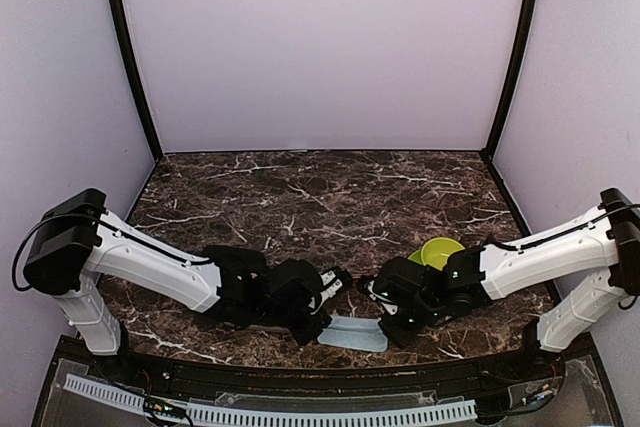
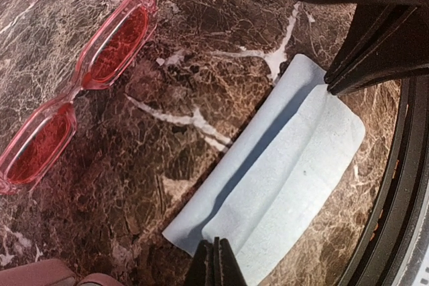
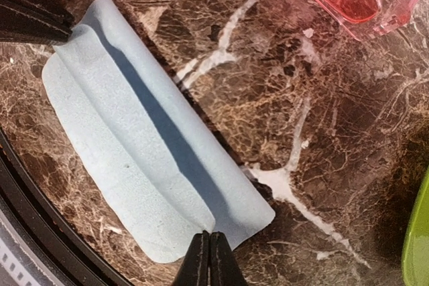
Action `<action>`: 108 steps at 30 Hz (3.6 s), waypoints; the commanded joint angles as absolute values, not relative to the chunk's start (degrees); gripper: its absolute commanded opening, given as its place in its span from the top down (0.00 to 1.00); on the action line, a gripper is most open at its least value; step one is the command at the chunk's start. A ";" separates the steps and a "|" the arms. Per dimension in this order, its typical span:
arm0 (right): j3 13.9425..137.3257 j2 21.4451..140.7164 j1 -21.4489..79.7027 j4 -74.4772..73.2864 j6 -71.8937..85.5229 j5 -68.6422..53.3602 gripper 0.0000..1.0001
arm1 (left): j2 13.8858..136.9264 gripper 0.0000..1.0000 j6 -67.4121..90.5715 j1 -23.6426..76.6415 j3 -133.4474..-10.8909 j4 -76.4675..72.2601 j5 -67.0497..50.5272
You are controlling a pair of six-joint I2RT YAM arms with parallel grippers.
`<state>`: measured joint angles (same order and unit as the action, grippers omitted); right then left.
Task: Organize the sunglasses
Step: Fold the glasses cleaning cloth at the center of the board.
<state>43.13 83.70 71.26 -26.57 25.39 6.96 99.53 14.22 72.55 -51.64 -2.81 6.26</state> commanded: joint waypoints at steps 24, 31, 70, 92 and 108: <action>43.07 84.11 73.03 -24.08 26.36 5.32 0.96 | 100.28 1.00 15.25 72.89 -50.89 -0.34 6.02; 42.72 84.29 73.12 -24.06 26.50 4.89 0.96 | 100.36 1.00 15.23 73.22 -51.04 -0.18 5.97; 41.14 83.88 75.20 -21.74 27.64 1.61 0.85 | 100.24 0.88 17.04 75.96 -51.62 2.34 8.29; 35.47 70.57 68.97 -19.34 35.10 4.10 0.56 | 91.29 0.48 18.43 74.06 -49.79 4.53 2.06; 35.96 78.17 62.47 -17.73 34.62 0.04 0.61 | 100.54 0.52 12.40 65.22 -58.88 8.85 -7.66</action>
